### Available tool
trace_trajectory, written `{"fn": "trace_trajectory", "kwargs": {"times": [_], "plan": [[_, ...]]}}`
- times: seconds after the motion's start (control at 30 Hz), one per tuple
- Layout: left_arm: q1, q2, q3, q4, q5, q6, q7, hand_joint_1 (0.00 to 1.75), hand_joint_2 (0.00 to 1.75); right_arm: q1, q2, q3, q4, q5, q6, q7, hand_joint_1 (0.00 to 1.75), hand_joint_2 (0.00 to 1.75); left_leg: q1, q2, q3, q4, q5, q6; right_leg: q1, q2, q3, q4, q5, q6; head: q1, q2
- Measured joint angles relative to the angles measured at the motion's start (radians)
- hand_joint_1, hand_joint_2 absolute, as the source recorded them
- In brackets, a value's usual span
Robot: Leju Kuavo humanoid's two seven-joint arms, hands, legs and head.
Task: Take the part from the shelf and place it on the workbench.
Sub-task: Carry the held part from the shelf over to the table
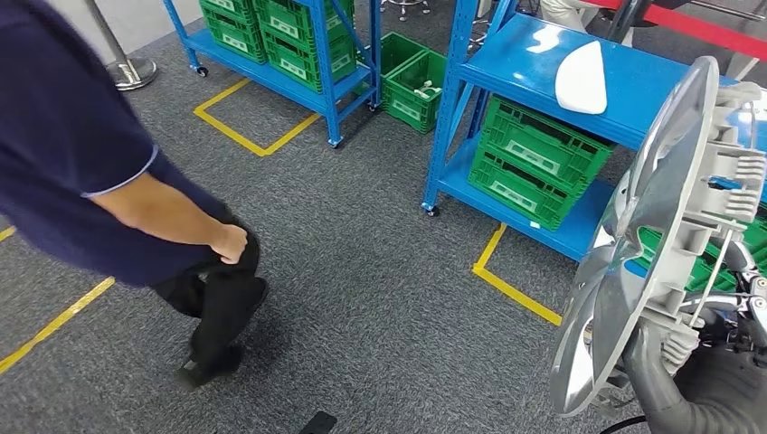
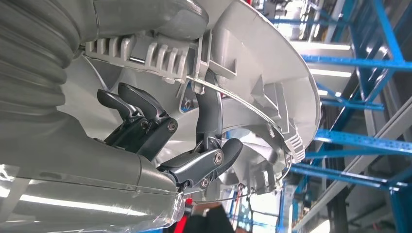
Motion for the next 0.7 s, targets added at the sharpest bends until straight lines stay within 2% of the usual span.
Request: {"fn": "trace_trajectory", "kwargs": {"times": [0.03,0.07,0.13,0.2,0.27,0.3,0.33,0.37,0.4,0.43,0.47,0.5,0.53,0.57,0.63,0.67,0.7], "plan": [[0.0,-0.001,0.0,0.0,0.0,0.0,0.0,0.0,1.75,-0.001,-0.002,0.002,-0.001,0.0,0.0,0.0,1.75,1.75,0.001,-0.007,-0.005,0.002,0.001,-0.003,0.001,0.013,0.016,-0.041,0.014,-0.005,0.0,0.0],[0.0,-0.002,0.0,0.0,-0.001,0.0,0.0,0.0,1.75,-0.003,-0.004,0.004,-0.002,0.001,0.001,0.0,1.75,1.75,0.002,-0.013,-0.011,0.004,0.003,-0.007,0.002,0.02,0.021,-0.06,0.014,-0.01,0.001,0.0],[0.002,-0.003,-0.001,0.0,-0.001,0.001,0.0,0.0,1.75,-0.01,-0.005,0.008,-0.005,0.002,0.003,0.0,1.75,1.75,0.003,-0.016,-0.023,0.006,0.005,-0.017,0.0,0.007,0.022,-0.077,0.013,-0.014,0.002,0.0],[0.003,-0.003,-0.003,0.0,0.0,0.005,0.0,0.0,1.75,-0.015,-0.005,0.012,-0.006,0.003,0.007,-0.001,1.75,1.75,0.0,0.029,-0.041,0.036,-0.019,-0.03,-0.007,-0.01,0.026,-0.091,0.019,-0.018,0.001,0.0],[0.001,-0.002,-0.007,0.0,0.0,0.009,0.0,0.0,1.75,-0.016,-0.005,0.015,-0.007,0.002,0.009,-0.003,1.75,1.75,0.006,0.08,-0.091,0.137,-0.079,-0.047,-0.01,-0.031,0.028,-0.096,0.022,-0.02,0.0,0.0],[0.0,-0.002,-0.008,0.0,0.0,0.01,-0.001,0.0,1.75,-0.017,-0.005,0.016,-0.007,0.002,0.01,-0.005,1.75,1.75,0.015,0.085,-0.125,0.203,-0.108,-0.056,-0.011,-0.043,0.027,-0.096,0.021,-0.019,-0.001,0.0],[-0.001,-0.002,-0.009,0.0,0.0,0.011,-0.005,0.0,1.75,-0.017,-0.005,0.018,-0.006,0.002,0.01,-0.008,1.75,1.75,0.023,0.086,-0.151,0.256,-0.124,-0.063,-0.012,-0.056,0.027,-0.095,0.02,-0.018,-0.001,0.0],[-0.001,-0.002,-0.009,0.0,0.0,0.011,-0.008,0.0,1.75,-0.017,-0.005,0.02,-0.005,0.002,0.01,-0.011,1.75,1.75,0.03,0.087,-0.162,0.278,-0.122,-0.07,-0.014,-0.069,0.027,-0.093,0.019,-0.015,-0.001,0.0],[-0.001,-0.002,-0.01,0.0,0.0,0.011,-0.012,0.0,1.75,-0.018,-0.005,0.021,-0.004,0.002,0.01,-0.014,1.75,1.75,0.036,0.09,-0.152,0.262,-0.102,-0.076,-0.017,-0.081,0.028,-0.091,0.016,-0.012,-0.001,0.0],[-0.001,-0.002,-0.012,0.0,0.0,0.011,-0.013,0.0,1.75,-0.019,-0.005,0.023,-0.004,0.002,0.011,-0.015,1.75,1.75,0.04,0.1,-0.122,0.209,-0.068,-0.082,-0.02,-0.091,0.029,-0.088,0.013,-0.007,-0.001,0.0],[-0.001,-0.001,-0.013,0.0,0.0,0.011,-0.01,0.0,1.75,-0.021,-0.005,0.024,-0.004,0.002,0.011,-0.016,1.75,1.75,0.043,0.123,-0.085,0.14,-0.039,-0.087,-0.022,-0.1,0.03,-0.084,0.009,0.0,-0.001,0.0],[-0.001,-0.001,-0.015,0.0,0.001,0.012,-0.006,0.0,1.75,-0.022,-0.005,0.025,-0.004,0.002,0.012,-0.017,1.75,1.75,0.041,0.147,-0.053,0.081,-0.018,-0.087,-0.022,-0.108,0.031,-0.08,0.005,0.007,-0.001,0.0],[-0.002,-0.001,-0.016,0.0,0.001,0.012,-0.002,0.0,1.75,-0.023,-0.005,0.027,-0.004,0.002,0.012,-0.018,1.75,1.75,0.039,0.165,-0.033,0.041,-0.009,-0.082,-0.021,-0.115,0.032,-0.076,0.002,0.015,-0.002,0.0],[-0.002,-0.001,-0.016,0.0,0.001,0.012,0.0,0.0,1.75,-0.024,-0.004,0.029,-0.005,0.003,0.013,-0.02,1.75,1.75,0.035,0.174,-0.027,0.026,-0.01,-0.074,-0.02,-0.121,0.033,-0.075,0.0,0.021,-0.002,0.0],[-0.001,-0.001,-0.016,0.0,0.003,0.012,0.0,0.0,1.75,-0.025,-0.004,0.034,-0.005,0.007,0.015,-0.026,1.75,1.75,0.031,0.156,-0.033,0.026,-0.01,-0.055,-0.02,-0.136,0.037,-0.079,0.0,0.032,-0.001,0.0],[-0.001,0.0,-0.016,0.001,0.005,0.013,0.0,0.0,1.75,-0.025,-0.004,0.037,-0.005,0.009,0.015,-0.03,1.75,1.75,0.031,0.145,-0.034,0.025,-0.008,-0.049,-0.023,-0.131,0.038,-0.078,-0.007,0.036,-0.001,0.0],[-0.001,0.0,-0.016,0.001,0.009,0.015,0.0,0.0,1.75,-0.025,-0.003,0.04,-0.005,0.011,0.016,-0.035,1.75,1.75,0.031,0.134,-0.034,0.024,-0.006,-0.042,-0.024,-0.117,0.033,-0.061,-0.024,0.039,-0.001,0.0]]}}
